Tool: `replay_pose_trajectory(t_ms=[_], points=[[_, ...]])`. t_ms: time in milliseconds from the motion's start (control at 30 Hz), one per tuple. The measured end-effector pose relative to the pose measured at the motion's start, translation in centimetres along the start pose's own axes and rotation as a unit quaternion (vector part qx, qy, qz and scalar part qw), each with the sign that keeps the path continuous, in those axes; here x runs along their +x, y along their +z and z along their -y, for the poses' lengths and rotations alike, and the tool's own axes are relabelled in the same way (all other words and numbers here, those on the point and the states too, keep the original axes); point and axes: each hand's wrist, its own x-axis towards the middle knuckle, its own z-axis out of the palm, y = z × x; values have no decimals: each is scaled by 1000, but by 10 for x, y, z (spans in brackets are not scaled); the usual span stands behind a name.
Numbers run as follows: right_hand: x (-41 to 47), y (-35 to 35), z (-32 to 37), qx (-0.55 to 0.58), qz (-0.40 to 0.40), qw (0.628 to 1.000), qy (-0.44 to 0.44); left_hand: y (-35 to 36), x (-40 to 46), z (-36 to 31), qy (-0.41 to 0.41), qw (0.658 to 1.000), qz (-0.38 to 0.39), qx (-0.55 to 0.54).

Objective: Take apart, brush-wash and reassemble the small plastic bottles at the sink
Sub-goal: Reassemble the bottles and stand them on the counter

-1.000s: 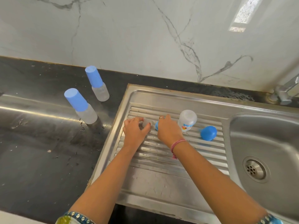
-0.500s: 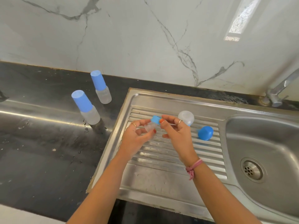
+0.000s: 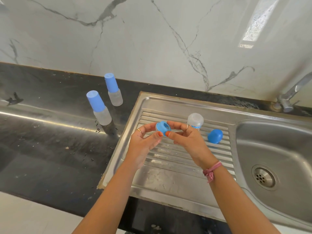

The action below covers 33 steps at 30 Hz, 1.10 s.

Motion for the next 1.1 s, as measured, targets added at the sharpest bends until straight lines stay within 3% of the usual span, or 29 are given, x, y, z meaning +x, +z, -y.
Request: replay_pose_trajectory(t_ms=[300, 567, 800, 967, 1100], points=[[-6, 0, 1, 2, -37, 998, -52, 8, -7, -2, -27, 995, -9, -94], [-10, -8, 7, -58, 19, 998, -18, 13, -14, -4, -34, 994, 8, -102], [-15, -8, 8, -47, 30, 998, -39, 17, -18, -6, -57, 990, 18, -127], [-12, -3, 0, -11, -43, 992, -115, 22, -19, -7, -72, 988, 10, -134], [-10, 7, -8, -61, -88, 973, -206, 30, -20, -7, -76, 986, -1, -145]])
